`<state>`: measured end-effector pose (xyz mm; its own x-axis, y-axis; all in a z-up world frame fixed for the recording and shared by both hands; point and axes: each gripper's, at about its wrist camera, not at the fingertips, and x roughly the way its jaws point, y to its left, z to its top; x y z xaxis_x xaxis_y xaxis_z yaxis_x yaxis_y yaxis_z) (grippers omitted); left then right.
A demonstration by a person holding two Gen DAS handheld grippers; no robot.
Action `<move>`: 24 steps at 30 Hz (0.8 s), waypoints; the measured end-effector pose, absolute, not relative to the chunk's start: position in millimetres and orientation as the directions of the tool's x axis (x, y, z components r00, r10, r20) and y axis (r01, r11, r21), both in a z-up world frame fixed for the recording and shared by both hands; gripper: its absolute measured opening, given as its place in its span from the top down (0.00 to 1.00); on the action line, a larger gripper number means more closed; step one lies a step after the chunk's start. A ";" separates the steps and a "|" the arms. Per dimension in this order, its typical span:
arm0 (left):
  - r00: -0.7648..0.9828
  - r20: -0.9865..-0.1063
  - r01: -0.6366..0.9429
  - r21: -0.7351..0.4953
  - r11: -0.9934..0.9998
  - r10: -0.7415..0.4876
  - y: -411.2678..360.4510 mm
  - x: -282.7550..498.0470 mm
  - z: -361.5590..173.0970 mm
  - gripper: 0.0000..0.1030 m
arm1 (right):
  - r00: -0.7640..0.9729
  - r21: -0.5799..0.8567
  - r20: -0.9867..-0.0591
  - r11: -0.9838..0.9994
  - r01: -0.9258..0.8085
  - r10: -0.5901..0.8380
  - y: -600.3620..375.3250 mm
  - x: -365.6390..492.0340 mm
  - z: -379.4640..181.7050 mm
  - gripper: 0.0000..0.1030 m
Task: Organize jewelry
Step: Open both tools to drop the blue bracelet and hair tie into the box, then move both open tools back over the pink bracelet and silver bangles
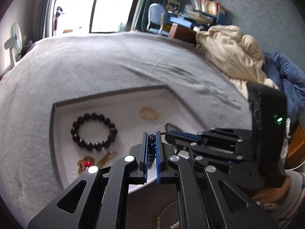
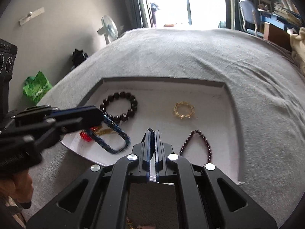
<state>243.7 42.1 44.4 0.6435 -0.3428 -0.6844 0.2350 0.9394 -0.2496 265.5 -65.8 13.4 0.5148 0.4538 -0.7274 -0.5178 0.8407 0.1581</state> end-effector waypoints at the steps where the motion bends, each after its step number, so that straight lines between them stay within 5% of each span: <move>1: 0.638 -0.696 0.221 -0.244 0.944 -0.329 44.1 245.1 37.5 0.93 | 0.510 0.154 -0.734 0.842 -0.518 0.448 -64.3 266.9 10.4 0.97; 11: 0.599 -0.770 0.111 -0.190 0.975 -0.219 71.9 245.8 -4.6 0.93 | 0.497 0.107 -0.777 0.859 -0.500 0.386 -61.8 273.2 -10.5 0.96; 14: 0.604 -0.774 0.102 -0.161 0.982 -0.190 73.9 243.4 -5.9 0.92 | 0.508 0.084 -0.773 0.855 -0.512 0.380 -60.9 268.1 -8.6 0.84; 17: 0.625 -0.762 0.097 -0.137 0.986 -0.167 74.2 236.6 -1.2 0.79 | 0.528 0.087 -0.752 0.853 -0.514 0.395 -65.1 260.9 -2.5 0.62; 24: 0.673 -0.725 0.079 -0.127 0.989 -0.147 77.5 212.3 11.0 0.54 | 0.567 0.123 -0.708 0.863 -0.489 0.422 -86.4 243.3 14.1 0.55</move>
<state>212.3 77.5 11.0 0.6733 -0.1471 -0.7246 0.0794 0.9887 -0.1270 243.3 -86.4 14.1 0.5668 0.4217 -0.7077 -0.4892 0.8635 0.1227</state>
